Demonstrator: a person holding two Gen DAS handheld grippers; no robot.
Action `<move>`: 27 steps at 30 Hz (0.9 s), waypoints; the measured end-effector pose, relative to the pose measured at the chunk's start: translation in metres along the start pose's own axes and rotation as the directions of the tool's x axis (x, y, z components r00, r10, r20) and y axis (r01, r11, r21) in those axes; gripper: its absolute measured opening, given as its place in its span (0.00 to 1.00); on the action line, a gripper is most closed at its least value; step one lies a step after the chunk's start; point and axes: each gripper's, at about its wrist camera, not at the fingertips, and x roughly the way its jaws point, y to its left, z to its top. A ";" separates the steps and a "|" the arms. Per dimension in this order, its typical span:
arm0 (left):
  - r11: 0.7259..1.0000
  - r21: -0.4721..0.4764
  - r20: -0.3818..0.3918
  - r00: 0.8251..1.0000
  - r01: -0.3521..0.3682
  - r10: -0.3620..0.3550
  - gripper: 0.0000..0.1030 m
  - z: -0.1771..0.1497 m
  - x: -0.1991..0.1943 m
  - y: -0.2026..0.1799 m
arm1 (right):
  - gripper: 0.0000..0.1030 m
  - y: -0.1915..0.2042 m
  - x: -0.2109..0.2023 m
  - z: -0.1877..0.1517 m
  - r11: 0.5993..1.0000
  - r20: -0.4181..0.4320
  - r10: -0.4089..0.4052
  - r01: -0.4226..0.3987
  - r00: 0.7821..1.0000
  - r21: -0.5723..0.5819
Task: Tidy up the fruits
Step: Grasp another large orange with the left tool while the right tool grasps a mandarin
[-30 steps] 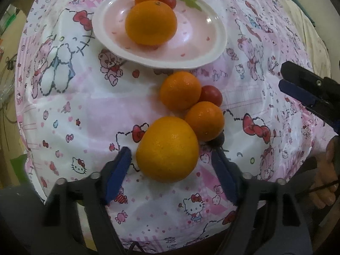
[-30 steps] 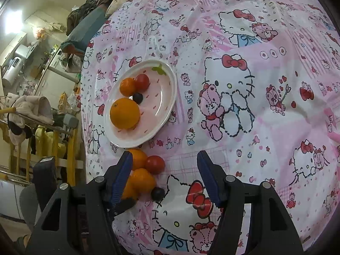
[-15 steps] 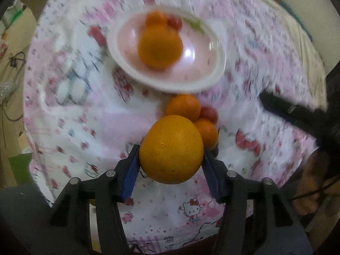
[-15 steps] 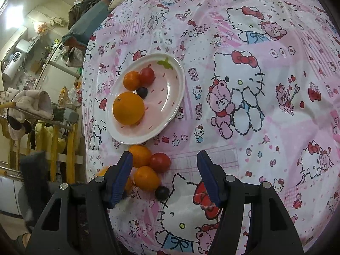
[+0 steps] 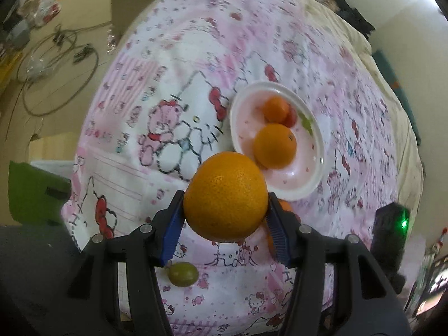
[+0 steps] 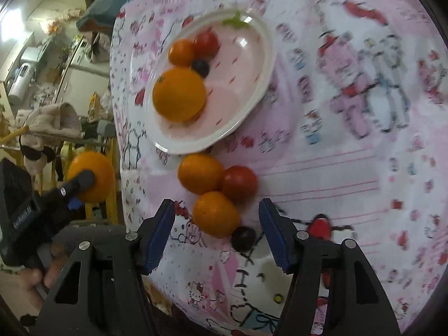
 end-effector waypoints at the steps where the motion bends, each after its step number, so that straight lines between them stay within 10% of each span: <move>1: 1.000 -0.006 0.002 1.000 0.004 -0.004 0.51 0.002 -0.001 0.000 | 0.60 0.003 0.005 0.000 1.000 -0.010 -0.006 0.005 1.000 -0.010; 18: 1.000 0.021 -0.032 0.999 -0.022 0.023 0.51 -0.002 0.009 -0.005 | 0.42 0.013 0.020 -0.005 0.995 -0.069 -0.055 0.049 0.996 -0.090; 27: 0.998 0.028 -0.051 0.997 -0.057 0.059 0.51 0.013 0.005 -0.016 | 0.41 0.012 -0.052 0.013 0.996 0.090 0.049 -0.042 0.995 -0.080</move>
